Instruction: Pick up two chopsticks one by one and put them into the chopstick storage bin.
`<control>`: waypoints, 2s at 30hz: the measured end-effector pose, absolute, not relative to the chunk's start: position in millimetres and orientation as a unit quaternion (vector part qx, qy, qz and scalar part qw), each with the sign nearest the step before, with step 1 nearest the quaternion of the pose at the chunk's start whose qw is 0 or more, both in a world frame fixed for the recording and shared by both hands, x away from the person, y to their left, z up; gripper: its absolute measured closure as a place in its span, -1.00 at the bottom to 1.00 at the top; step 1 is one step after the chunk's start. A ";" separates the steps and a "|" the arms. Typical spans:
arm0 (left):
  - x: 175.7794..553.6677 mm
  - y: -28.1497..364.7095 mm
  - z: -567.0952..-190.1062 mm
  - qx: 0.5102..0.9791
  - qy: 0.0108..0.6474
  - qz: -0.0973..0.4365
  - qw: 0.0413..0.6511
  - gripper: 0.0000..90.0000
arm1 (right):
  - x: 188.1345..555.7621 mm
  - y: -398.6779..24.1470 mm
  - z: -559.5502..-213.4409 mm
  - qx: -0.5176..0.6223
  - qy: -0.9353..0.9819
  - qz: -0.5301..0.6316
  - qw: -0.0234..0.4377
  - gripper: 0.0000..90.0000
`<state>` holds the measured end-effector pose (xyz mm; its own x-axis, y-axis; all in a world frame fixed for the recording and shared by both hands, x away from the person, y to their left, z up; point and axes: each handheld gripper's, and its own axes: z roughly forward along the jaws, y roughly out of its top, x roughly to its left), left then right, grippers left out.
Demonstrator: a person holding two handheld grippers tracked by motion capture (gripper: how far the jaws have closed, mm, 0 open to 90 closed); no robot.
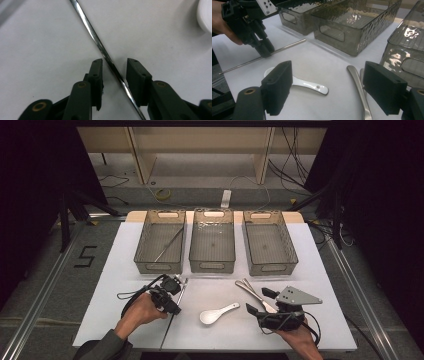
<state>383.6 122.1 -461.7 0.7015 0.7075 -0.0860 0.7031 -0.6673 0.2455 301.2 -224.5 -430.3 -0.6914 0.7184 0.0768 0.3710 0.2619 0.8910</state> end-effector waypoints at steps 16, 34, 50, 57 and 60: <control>383.6 121.4 -461.9 0.916 0.380 0.019 0.124 0.65 | 302.0 -225.2 -430.8 0.354 0.775 0.493 0.175 -0.44; 386.5 124.7 -462.3 0.917 0.377 0.020 0.127 0.89 | 302.5 -226.3 -430.8 0.357 0.775 0.492 0.174 -0.44; 389.3 134.9 -453.5 0.916 0.371 0.033 0.150 0.90 | 302.4 -227.9 -429.6 0.358 0.774 0.493 0.173 -0.44; 392.1 147.4 -436.0 0.908 0.376 0.047 0.180 0.90 | 302.3 -227.9 -429.6 0.358 0.774 0.492 0.173 -0.43; 392.2 152.7 -427.6 0.902 0.379 0.050 0.198 0.90 | 302.4 -228.0 -429.6 0.359 0.773 0.493 0.173 -0.44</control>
<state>392.2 152.7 -427.6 0.7070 0.7047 -0.0593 0.6648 -0.6337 0.3957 302.4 -228.0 -429.6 -0.6821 0.7261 0.0869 0.3855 0.2560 0.8865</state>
